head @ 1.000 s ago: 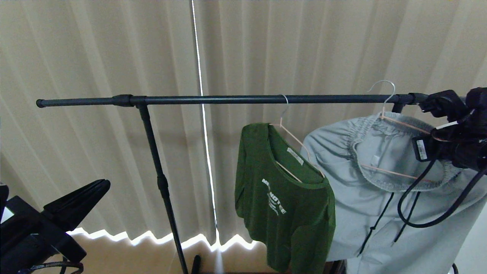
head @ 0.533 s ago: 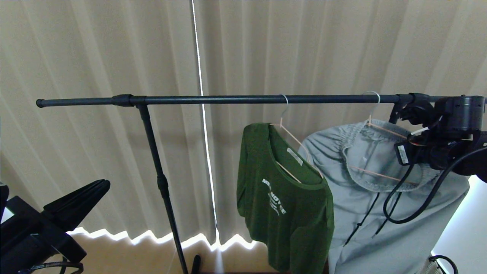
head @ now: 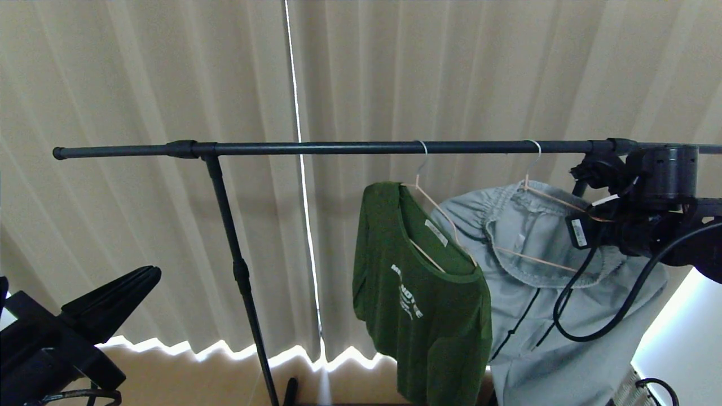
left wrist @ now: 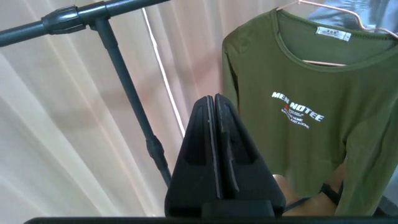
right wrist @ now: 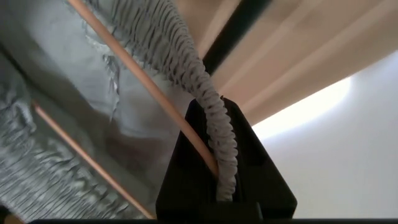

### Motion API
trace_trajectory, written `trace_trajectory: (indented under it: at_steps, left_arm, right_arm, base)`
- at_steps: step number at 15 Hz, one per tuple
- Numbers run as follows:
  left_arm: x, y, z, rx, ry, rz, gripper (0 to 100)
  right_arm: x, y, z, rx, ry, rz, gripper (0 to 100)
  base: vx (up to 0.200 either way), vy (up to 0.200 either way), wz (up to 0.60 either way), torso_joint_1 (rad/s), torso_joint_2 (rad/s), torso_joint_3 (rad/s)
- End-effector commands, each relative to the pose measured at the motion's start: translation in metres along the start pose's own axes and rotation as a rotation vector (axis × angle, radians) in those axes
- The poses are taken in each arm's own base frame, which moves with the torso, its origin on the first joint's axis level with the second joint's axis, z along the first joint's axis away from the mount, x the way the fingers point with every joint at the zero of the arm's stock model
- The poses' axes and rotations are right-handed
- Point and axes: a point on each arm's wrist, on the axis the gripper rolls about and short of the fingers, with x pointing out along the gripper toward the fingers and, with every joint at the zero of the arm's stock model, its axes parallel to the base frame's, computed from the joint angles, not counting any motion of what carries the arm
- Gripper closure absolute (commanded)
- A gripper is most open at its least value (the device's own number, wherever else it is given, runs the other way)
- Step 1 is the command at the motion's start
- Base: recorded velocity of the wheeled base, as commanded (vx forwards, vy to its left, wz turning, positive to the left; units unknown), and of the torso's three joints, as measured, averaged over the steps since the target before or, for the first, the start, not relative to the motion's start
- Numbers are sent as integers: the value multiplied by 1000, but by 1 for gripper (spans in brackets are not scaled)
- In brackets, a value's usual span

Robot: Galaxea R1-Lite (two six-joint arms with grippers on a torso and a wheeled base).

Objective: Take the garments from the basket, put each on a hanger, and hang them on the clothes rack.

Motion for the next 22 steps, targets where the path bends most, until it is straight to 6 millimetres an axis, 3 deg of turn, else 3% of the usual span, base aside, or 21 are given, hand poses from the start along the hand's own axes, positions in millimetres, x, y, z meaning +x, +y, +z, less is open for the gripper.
trace_trajectory:
  at_steps: [1, 10, 15, 19, 22]
  left_arm:
    - [-1, 0, 0, 3, 0, -1, 100]
    - [-2, 2, -3, -2, 25, 55, 100]
    - [-21, 4, -22, -30, 195, 118, 100]
    - [-40, -1, -19, -114, 261, 114, 100]
    - [-70, -6, -20, -161, 318, 166, 100]
  right_arm:
    - [-10, 1, -3, 35, -28, 13, 0]
    - [-38, -1, -8, 178, -297, 85, 0]
    - [-59, 8, -17, 176, -354, 194, 0]
    - [-62, 8, -25, 188, -405, 213, 0]
    - [-78, 2, -33, 214, -478, 209, 0]
  base:
    - [0, 0, 0, 0, 0, 0]
    - [0, 0, 0, 0, 0, 0]
    - [0, 0, 0, 0, 0, 0]
    - [0, 0, 0, 0, 0, 0]
    - [0, 0, 0, 0, 0, 0]
